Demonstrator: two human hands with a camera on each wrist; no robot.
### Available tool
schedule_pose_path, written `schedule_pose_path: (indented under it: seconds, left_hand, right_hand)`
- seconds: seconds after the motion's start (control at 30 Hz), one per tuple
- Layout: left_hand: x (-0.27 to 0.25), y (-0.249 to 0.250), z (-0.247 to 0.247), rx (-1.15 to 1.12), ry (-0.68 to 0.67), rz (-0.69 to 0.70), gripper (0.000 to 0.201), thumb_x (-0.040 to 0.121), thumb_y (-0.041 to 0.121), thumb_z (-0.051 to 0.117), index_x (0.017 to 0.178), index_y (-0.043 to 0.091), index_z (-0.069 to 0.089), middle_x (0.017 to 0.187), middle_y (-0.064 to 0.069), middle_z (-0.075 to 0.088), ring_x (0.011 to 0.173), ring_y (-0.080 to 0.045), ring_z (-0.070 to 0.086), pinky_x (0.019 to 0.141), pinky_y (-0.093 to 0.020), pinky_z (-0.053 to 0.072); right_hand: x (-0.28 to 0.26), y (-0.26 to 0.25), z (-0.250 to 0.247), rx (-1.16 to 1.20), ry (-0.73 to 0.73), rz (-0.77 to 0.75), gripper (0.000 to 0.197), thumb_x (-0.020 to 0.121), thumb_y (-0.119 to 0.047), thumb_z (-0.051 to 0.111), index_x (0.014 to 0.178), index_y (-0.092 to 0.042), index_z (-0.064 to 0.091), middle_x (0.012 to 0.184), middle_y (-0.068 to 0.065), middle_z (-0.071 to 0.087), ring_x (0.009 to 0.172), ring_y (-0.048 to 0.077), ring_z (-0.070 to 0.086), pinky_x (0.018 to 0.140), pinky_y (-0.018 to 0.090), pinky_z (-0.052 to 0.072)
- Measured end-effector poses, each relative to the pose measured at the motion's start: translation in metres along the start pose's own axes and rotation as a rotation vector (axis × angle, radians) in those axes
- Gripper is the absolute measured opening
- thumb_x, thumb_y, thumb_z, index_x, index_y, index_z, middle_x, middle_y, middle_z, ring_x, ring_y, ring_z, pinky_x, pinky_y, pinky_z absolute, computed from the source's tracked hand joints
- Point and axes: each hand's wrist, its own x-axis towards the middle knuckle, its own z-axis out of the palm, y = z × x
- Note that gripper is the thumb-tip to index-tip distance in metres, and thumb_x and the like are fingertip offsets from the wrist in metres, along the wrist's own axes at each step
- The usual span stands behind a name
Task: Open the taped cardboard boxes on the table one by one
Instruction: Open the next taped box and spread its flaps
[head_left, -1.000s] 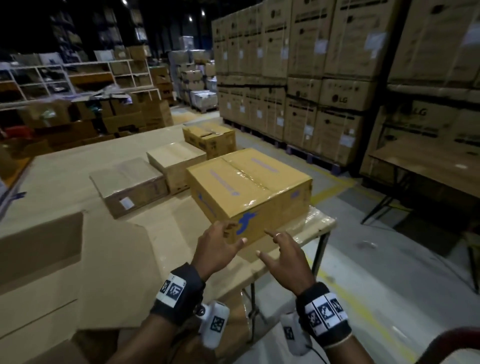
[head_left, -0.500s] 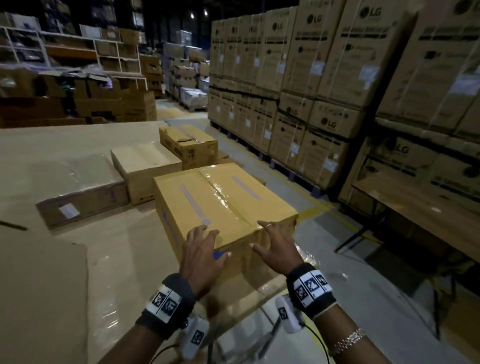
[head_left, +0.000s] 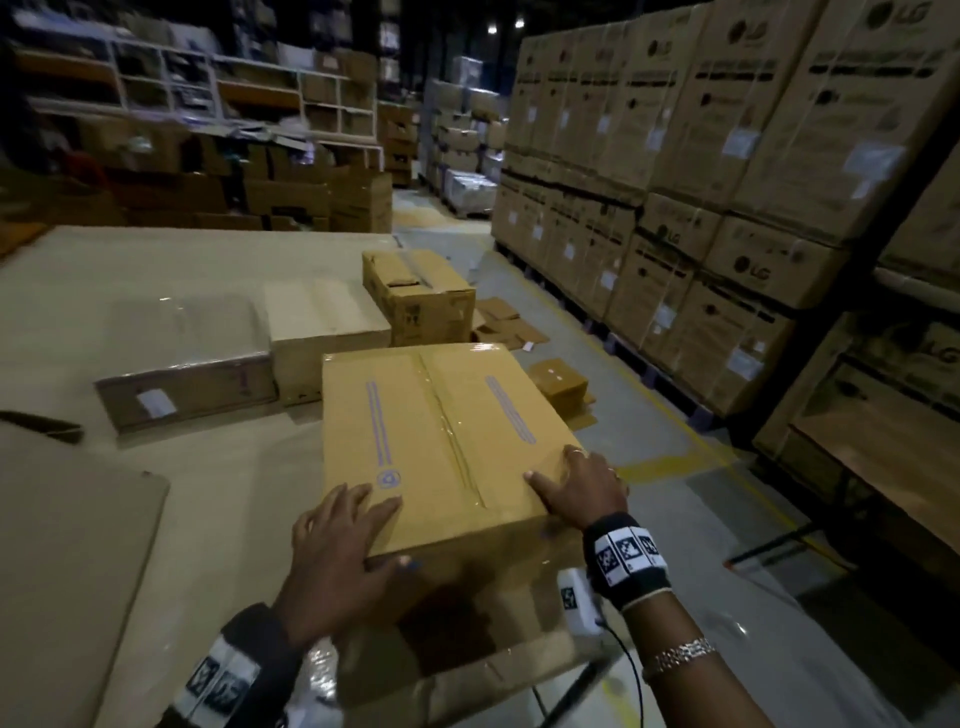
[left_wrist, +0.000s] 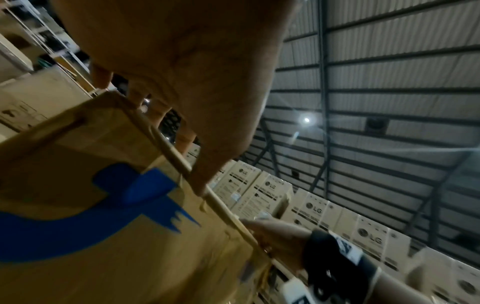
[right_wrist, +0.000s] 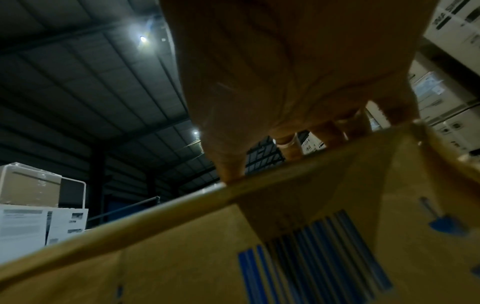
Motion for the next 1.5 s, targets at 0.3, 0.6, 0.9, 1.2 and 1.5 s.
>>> schedule_pose_path:
  seconds: [0.3,0.6,0.9,1.2,1.5]
  left_hand:
    - [0.027,-0.01,-0.049,-0.072,0.062,-0.424,0.089,0.063,0.089,0.054,0.129,0.029,0.059,0.148,-0.01,0.04,0.137,-0.031,0.04,0.107,-0.046,0.038]
    - [0.043,-0.06,-0.046,0.055,-0.001,-0.604,0.127,0.049,0.109,0.04,0.155,0.042,0.019,0.157,-0.016,0.031,0.141,-0.041,0.036,0.108,-0.057,0.04]
    - [0.021,-0.058,-0.042,0.149,0.052,-0.517,0.128,0.053,0.109,0.033,0.158,0.038,0.011,0.146,-0.022,0.036,0.132,-0.043,0.041,0.104,-0.054,0.038]
    - [-0.047,-0.058,-0.03,-0.013,0.281,-0.419,0.136,0.045,0.106,0.049,0.159,0.046,0.003,0.154,-0.023,0.024,0.135,-0.045,0.037,0.106,-0.06,0.038]
    - [-0.122,-0.088,-0.032,-0.23,0.203,-0.166,0.151,0.038,0.095,0.07,0.159,0.045,-0.007,0.147,-0.02,0.031,0.124,-0.039,0.044,0.095,-0.051,0.047]
  right_hand:
    - [0.001,-0.021,0.029,0.067,-0.028,-0.215,0.102,0.07,-0.092,0.049,0.151,-0.031,0.038,0.14,0.018,0.046,0.13,0.037,0.048,0.105,0.046,0.045]
    - [-0.006,-0.051,0.054,0.389,-0.207,-0.267,0.114,0.068,-0.083,0.066,0.159,-0.037,0.014,0.15,0.017,0.027,0.136,0.043,0.039,0.112,0.051,0.038]
    - [-0.034,-0.035,0.048,0.494,-0.121,-0.398,0.107,0.067,-0.07,0.077,0.155,-0.033,0.03,0.166,0.009,0.008,0.151,0.033,0.022,0.117,0.051,0.033]
    - [-0.102,-0.011,0.05,0.594,0.037,-0.465,0.129,0.061,-0.068,0.082,0.16,-0.042,0.002,0.169,-0.006,0.0,0.152,0.023,0.021,0.115,0.049,0.038]
    - [-0.169,0.008,0.056,0.586,0.037,-0.331,0.158,0.051,-0.059,0.095,0.154,-0.043,-0.025,0.166,-0.003,0.028,0.145,0.023,0.04,0.11,0.046,0.041]
